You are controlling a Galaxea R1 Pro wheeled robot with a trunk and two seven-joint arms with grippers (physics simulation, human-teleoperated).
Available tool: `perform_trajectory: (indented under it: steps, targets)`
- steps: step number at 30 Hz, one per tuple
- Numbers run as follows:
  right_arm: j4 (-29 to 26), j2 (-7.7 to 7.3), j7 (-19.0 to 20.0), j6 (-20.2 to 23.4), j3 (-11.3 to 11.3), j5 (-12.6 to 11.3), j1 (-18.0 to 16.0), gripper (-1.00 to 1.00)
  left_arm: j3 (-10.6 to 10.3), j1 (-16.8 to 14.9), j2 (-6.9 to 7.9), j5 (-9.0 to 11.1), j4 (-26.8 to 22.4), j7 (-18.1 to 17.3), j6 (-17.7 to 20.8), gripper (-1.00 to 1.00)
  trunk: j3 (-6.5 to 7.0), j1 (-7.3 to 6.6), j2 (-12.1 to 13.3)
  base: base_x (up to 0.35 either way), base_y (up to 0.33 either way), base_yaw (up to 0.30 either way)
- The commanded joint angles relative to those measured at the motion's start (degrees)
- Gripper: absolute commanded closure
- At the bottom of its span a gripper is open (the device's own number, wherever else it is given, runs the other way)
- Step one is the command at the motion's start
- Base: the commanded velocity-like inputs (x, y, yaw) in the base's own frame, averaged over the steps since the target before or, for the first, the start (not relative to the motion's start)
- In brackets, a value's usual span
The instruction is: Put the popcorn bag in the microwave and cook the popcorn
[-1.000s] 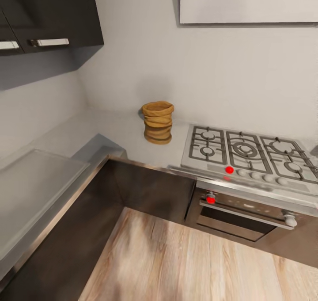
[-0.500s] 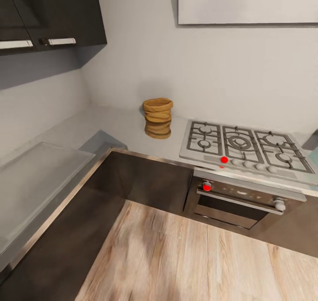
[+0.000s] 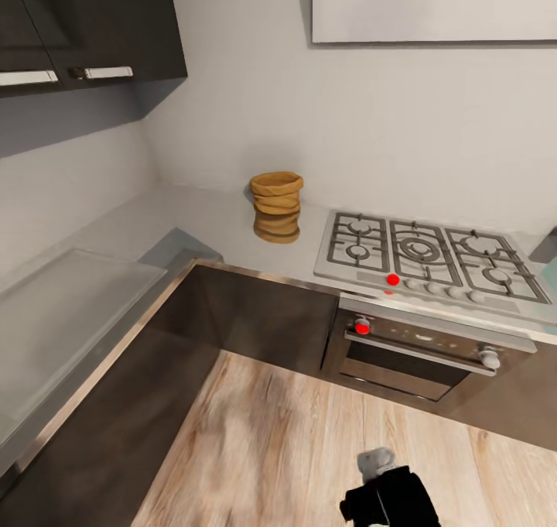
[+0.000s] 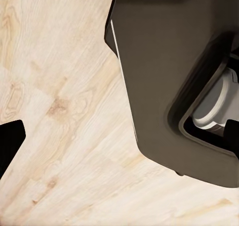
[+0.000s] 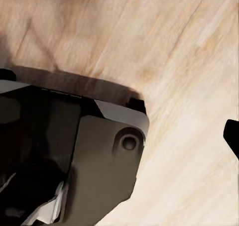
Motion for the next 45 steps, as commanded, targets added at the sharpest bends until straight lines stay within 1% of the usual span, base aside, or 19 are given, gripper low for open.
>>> perform_trajectory:
  steps: [1, 3, 5, 6, 9, 10, 11, 12, 13, 15, 17, 18, 20, 21, 22, 24, 27, 39, 45]
  targets:
    - [-0.94, 0.94, 1.38, 0.21, 1.04, 0.64, -6.65, -1.0, 0.11, 0.0, -0.04, 0.18, -0.04, 0.1, -0.15, -1.0, -0.1, 0.03, -0.1, 0.0, 0.0, 0.0]
    - [-1.16, 2.44, 1.72, 0.21, 1.4, 0.62, -14.78, -1.0, 0.11, 0.0, -0.04, 0.18, -0.04, 0.07, -0.15, -1.0, -0.1, 0.03, -0.1, 0.0, 0.0, 0.0]
    - [-1.14, 4.17, 1.81, 0.21, 1.5, 0.6, -22.01, -1.0, 0.11, 0.0, -0.02, 0.18, -0.04, 0.06, -0.15, -1.0, -0.1, 0.03, -0.1, 0.0, 0.0, 0.0]
    - [-0.99, 4.33, 1.82, 0.21, 1.5, 0.48, -25.27, -1.0, 0.11, 0.0, -0.01, 0.18, -0.04, 0.06, -0.15, -1.0, -0.1, 0.03, -0.1, 0.0, 0.0, 0.0]
    - [0.08, 4.33, 1.84, 0.21, 1.49, -0.03, -32.07, -1.0, 0.11, 0.0, 0.03, 0.18, -0.04, 0.1, -0.15, -1.0, -0.1, 0.03, -0.1, 0.0, 0.0, 0.0]
    - [6.53, 4.33, 1.81, 0.21, 1.34, -0.32, -43.53, -1.0, 0.11, 0.0, 0.04, 0.18, -0.04, 0.11, -0.15, -1.0, -0.1, 0.03, -0.1, 0.0, 0.0, 0.0]
    - [9.99, 4.33, 1.76, 0.21, 1.21, -0.34, -47.55, -1.0, 0.11, 0.0, 0.04, 0.18, -0.04, 0.09, -0.15, -1.0, -0.1, 0.03, -0.1, 0.0, 0.0, 0.0]
    - [12.71, 4.33, 1.73, 0.21, 1.12, -0.34, -50.53, -1.0, 0.11, 0.0, 0.04, 0.18, -0.04, 0.08, -0.15, -1.0, -0.1, 0.03, -0.1, 0.0, 0.0, 0.0]
    - [16.8, 4.33, 1.7, 0.21, 1.01, -0.35, -54.93, -1.0, 0.11, 0.0, 0.04, 0.18, -0.04, 0.07, -0.15, -1.0, -0.1, 0.03, -0.1, 0.0, 0.0, 0.0]
    - [21.89, 4.33, 1.68, 0.21, 0.81, -0.31, -60.44, -1.0, 0.11, 0.0, 0.04, 0.18, -0.04, 0.06, -0.15, -1.0, -0.1, 0.03, -0.1, 0.0, 0.0, 0.0]
    - [27.33, 4.33, 1.63, 0.21, 0.11, -0.23, -67.05, -1.0, 0.11, 0.0, 0.04, 0.18, -0.04, 0.06, -0.15, -1.0, -0.1, 0.03, -0.1, 0.0, 0.0, 0.0]
    - [28.32, 4.33, 1.61, 0.21, -0.38, -0.21, -68.76, -1.0, 0.11, 0.0, 0.04, 0.18, -0.04, 0.06, -0.15, -1.0, -0.1, 0.03, -0.1, 0.0, 0.0, 0.0]
    - [29.17, 4.33, 1.5, 0.21, -2.06, -0.12, -71.14, -1.0, 0.11, 0.0, 0.04, 0.18, -0.04, 0.07, -0.15, -1.0, -0.1, 0.03, -0.1, 0.0, 0.0, 0.0]
    - [29.13, 4.33, 1.47, 0.21, -2.73, -0.08, -71.53, -1.0, 0.11, 0.0, 0.04, 0.18, -0.04, 0.07, -0.15, -1.0, -0.1, 0.03, -0.1, 0.0, 0.0, 0.0]
    - [29.11, 4.33, 1.44, 0.21, -3.45, -0.05, -71.79, -1.0, 0.11, 0.0, 0.04, 0.18, -0.04, 0.08, -0.15, -1.0, -0.1, 0.03, -0.1, 0.0, 0.0, 0.0]
    - [29.07, 4.33, 1.36, 0.21, -6.91, 0.02, -72.15, -1.0, 0.11, 0.0, 0.04, 0.19, -0.04, 0.08, -0.15, -1.0, -0.1, 0.03, -0.1, 0.0, 0.0, 0.0]
    - [29.07, 4.33, 1.04, 0.21, -8.87, 0.22, -72.23, -1.0, 0.11, 0.0, 0.04, 0.22, -0.04, 0.08, -0.15, -1.0, -0.1, 0.03, -0.1, 0.0, 0.0, 0.0]
    - [29.79, 4.33, 1.05, 0.21, -9.27, 0.26, -72.24, -1.0, 0.18, 0.0, -0.04, 0.25, -0.07, 0.28, -0.13, -1.0, -0.1, 0.03, -0.1, 0.004, 0.0, 0.0]
    - [29.11, 4.33, 1.05, 0.21, -9.27, 0.18, -72.24, -1.0, 0.02, 0.0, -0.03, 0.17, -0.04, 0.06, -0.1, -1.0, -0.1, 0.03, -0.1, 0.257, 0.0, 0.0]
